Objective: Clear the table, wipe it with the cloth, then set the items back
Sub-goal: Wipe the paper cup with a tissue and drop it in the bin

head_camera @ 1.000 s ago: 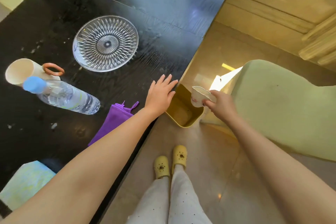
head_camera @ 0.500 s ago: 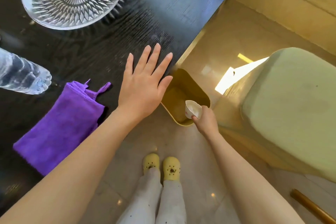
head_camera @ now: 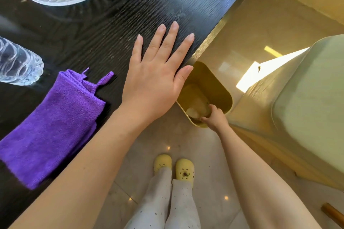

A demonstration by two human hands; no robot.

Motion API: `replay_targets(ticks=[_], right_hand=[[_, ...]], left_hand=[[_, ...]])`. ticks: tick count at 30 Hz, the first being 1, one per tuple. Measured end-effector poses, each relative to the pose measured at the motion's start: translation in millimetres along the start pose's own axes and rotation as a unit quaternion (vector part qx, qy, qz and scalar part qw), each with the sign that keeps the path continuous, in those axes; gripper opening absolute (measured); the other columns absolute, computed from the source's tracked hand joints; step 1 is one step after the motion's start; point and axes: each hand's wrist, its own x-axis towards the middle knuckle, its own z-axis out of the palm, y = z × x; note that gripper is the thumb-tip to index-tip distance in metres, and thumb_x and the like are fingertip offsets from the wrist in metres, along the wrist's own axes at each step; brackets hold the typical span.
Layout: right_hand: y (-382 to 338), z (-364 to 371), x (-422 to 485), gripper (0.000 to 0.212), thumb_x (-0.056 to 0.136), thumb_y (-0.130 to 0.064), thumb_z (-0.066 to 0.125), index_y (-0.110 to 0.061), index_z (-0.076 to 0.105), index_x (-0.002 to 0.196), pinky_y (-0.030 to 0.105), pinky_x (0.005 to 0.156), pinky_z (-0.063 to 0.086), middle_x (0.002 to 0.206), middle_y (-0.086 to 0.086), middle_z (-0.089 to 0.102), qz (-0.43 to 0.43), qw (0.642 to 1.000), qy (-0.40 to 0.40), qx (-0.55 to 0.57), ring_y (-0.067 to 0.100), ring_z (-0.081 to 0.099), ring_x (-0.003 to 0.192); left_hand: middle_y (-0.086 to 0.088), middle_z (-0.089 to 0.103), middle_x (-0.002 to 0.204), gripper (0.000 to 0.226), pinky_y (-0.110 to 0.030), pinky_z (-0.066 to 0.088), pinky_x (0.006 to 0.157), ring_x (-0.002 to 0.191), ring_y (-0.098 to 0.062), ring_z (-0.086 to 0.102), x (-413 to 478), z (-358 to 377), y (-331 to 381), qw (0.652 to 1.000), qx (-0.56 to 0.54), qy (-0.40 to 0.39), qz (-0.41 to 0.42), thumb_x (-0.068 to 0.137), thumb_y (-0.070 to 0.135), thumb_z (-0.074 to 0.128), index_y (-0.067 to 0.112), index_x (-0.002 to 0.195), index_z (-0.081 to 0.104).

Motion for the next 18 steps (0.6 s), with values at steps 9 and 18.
replay_targets(ticks=[9,18], right_hand=[[-19.7,-27.1,-19.3,0.080,0.079,-0.037,0.070,-0.021,0.026,0.144,0.042,0.097,0.050,0.141,0.010,0.042,-0.050,0.992,-0.058,-0.102,0.030,0.050,0.120],[-77.5,-130.2,-96.7,0.086,0.082,-0.044,0.064,-0.023,0.014,0.148,0.042,0.106,0.042,0.153,0.007,0.030,-0.123,0.961,-0.140,-0.206,0.029,0.038,0.135]], left_hand=[[-0.004,0.016,0.159,0.055,-0.049,0.004,0.116,0.147,-0.023,0.011,-3.5,31.1,-11.0,1.000,0.015,-0.019,-0.003,0.096,0.045,0.022,0.029,0.148,0.019],[-0.002,0.005,0.160,0.059,-0.048,0.002,0.117,0.147,-0.021,0.000,-2.9,24.8,-7.1,0.987,-0.030,-0.155,-0.024,0.097,0.042,0.035,0.029,0.149,0.012]])
